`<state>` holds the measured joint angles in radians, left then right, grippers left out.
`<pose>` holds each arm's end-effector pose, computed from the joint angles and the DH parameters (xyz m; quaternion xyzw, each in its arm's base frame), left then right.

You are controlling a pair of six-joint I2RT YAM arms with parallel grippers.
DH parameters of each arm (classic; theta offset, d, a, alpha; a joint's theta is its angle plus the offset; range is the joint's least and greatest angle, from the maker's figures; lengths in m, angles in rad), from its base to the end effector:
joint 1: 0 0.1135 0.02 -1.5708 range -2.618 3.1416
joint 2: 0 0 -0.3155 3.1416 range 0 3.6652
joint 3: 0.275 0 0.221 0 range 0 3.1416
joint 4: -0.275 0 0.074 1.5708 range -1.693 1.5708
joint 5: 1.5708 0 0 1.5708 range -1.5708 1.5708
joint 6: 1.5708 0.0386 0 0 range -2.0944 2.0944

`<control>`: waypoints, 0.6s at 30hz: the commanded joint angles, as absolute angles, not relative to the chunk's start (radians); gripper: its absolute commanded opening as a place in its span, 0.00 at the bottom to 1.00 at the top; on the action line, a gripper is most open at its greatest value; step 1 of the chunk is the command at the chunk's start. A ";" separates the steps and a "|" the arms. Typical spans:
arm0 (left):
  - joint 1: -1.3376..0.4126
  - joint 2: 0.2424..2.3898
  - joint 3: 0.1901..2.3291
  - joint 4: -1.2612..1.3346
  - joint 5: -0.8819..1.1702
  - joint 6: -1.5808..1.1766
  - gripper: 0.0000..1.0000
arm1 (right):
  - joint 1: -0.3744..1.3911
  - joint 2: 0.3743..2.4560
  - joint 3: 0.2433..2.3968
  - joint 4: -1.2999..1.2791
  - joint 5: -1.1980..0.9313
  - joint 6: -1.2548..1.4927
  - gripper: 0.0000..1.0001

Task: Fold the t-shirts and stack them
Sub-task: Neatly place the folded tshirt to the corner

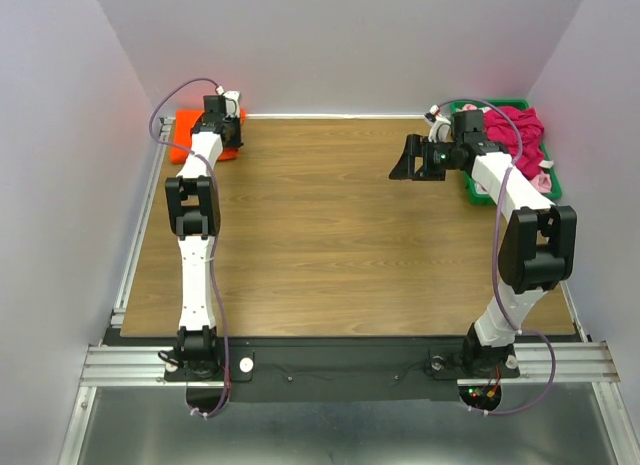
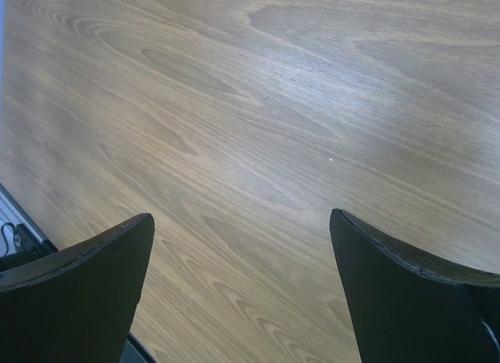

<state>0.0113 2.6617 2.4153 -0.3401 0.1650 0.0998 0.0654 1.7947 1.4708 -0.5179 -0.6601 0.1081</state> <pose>0.6142 0.0006 0.2035 0.0778 0.8757 -0.0464 0.4742 0.3780 0.0485 0.3324 -0.0966 0.8861 0.3309 0.3097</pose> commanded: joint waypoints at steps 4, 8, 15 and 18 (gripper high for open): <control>0.043 2.681 2.457 -0.353 0.136 0.084 0.20 | 0.060 1.802 1.483 -0.517 -0.653 0.097 1.00; 0.052 2.681 2.459 -0.347 0.140 0.066 0.20 | 0.060 1.802 1.482 -0.518 -0.653 0.095 1.00; 0.054 2.680 2.464 -0.342 0.168 0.069 0.29 | 0.060 1.801 1.477 -0.518 -0.655 0.095 1.00; 0.054 2.617 2.415 -0.301 0.243 0.092 0.53 | 0.060 1.799 1.483 -0.520 -0.655 0.095 1.00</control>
<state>0.0364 2.6686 2.4222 -0.3244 0.1833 0.0673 0.0654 1.7950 1.4708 -0.5243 -0.6601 0.1081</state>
